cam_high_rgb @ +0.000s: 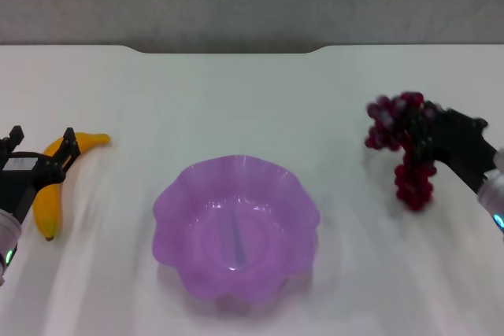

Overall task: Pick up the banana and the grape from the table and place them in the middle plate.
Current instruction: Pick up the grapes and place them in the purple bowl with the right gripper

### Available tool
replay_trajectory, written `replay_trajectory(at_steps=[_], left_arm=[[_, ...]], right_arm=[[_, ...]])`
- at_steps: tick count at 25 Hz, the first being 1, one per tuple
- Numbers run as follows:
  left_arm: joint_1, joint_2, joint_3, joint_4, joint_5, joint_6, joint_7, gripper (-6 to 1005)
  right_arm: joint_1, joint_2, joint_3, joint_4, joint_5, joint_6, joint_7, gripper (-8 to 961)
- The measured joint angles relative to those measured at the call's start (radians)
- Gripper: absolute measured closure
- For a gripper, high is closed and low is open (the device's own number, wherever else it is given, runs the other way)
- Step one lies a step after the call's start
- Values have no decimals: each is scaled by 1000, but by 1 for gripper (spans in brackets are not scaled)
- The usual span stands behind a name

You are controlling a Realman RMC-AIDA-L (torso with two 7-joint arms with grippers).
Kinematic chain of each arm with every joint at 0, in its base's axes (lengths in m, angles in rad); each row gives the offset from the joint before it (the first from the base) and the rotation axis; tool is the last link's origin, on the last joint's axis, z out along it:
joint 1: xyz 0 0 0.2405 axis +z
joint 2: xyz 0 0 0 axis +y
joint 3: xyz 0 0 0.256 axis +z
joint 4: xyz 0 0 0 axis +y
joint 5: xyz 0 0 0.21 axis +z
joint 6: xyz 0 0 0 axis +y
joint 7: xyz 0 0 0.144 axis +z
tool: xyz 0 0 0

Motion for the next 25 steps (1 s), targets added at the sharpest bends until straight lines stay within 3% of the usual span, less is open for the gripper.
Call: replay_trajectory(at_steps=[14,25], left_arm=[[-4,1,8,-4,0,-1,1,137],[-6,0,12,-5,-1,-2,2,138]], right_arm=[[180,-1,-7,-44,-156,-4,6,759],[209,8,-10,-125,-467,4,170,762]])
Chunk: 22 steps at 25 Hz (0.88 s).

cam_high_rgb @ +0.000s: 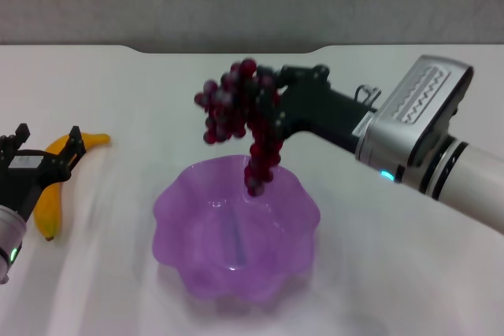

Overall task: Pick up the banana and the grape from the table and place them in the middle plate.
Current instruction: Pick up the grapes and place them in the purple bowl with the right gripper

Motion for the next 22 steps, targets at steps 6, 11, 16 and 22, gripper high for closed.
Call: replay_trajectory(at_steps=[6,11,16,22], left_arm=[[-2,0,0,-1,0,-3,0,138],[-7,0,0,-1,0,-9,0,137],[-8,0,0,-1,0,-10,0,137],[-7,0,0,-1,1,-11,0,136]], right_arm=[[-12,6,-101,19,-24,46,77,759],[-2,8,-258,2,-25,164,117,755],[-10,8,-282,-32,-21,217,122,751],[-11,9,-280,-39,-19,222,148,636]])
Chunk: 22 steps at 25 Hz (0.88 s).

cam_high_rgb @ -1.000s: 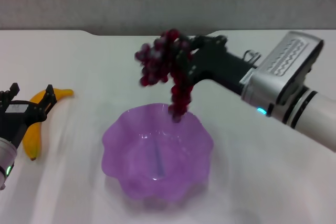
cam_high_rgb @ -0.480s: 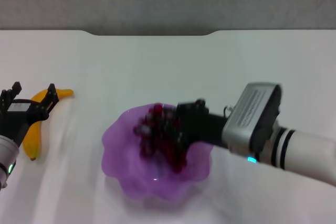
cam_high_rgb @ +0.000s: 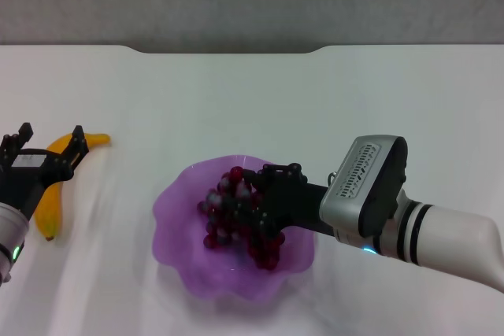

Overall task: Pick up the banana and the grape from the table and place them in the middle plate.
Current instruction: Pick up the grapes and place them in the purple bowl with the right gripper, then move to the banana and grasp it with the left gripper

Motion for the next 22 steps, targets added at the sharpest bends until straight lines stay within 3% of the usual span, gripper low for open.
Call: replay_trajectory(at_steps=[4,10,15,22], left_arm=[[1,0,0,0,1,-1,0,136],[4,2,0,2,1,-10,0,136],[1,2,0,5,1,-41,1,137],[12,2,2,-1,1,-24,6,137]], right_arm=[[4,0,0,-4,0,9,5,523],[28,-7,15,-59,-6,71,-4,247],[43,-9,95,-114,-8,81,-68,82],[-14,-16,241,-223,-11,102,-189,86]])
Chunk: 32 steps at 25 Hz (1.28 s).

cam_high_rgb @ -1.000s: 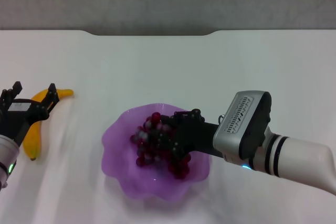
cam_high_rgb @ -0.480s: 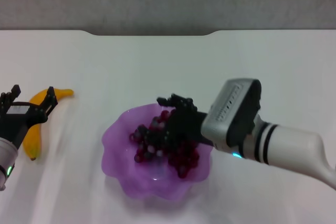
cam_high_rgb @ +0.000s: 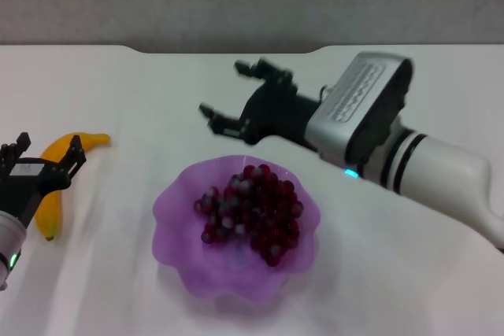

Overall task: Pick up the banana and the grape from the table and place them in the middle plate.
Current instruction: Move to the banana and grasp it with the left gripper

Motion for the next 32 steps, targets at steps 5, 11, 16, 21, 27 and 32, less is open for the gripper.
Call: replay_trajectory(at_steps=[5,11,16,21,27,32], left_arm=[[18,2,1,-19,0,35,-2,137],[83,4,1,-95,0,143,-3,138],[137,13,1,-136,32,192,-20,137],[157,14,1,-149,65,194,-66,137],[184,21,-1,-148,73,134,-134,137],[195,22,-12,-136,67,59,-145,137]], right_arm=[[-140,0,131,-175,-28,31,-136,88],[-388,8,299,-511,-43,142,-304,91],[-491,7,369,-612,-41,145,-299,101],[-595,5,426,-669,-27,104,-297,113],[-699,3,439,-608,108,-154,-304,127],[-727,4,434,-422,220,-428,-307,138]])
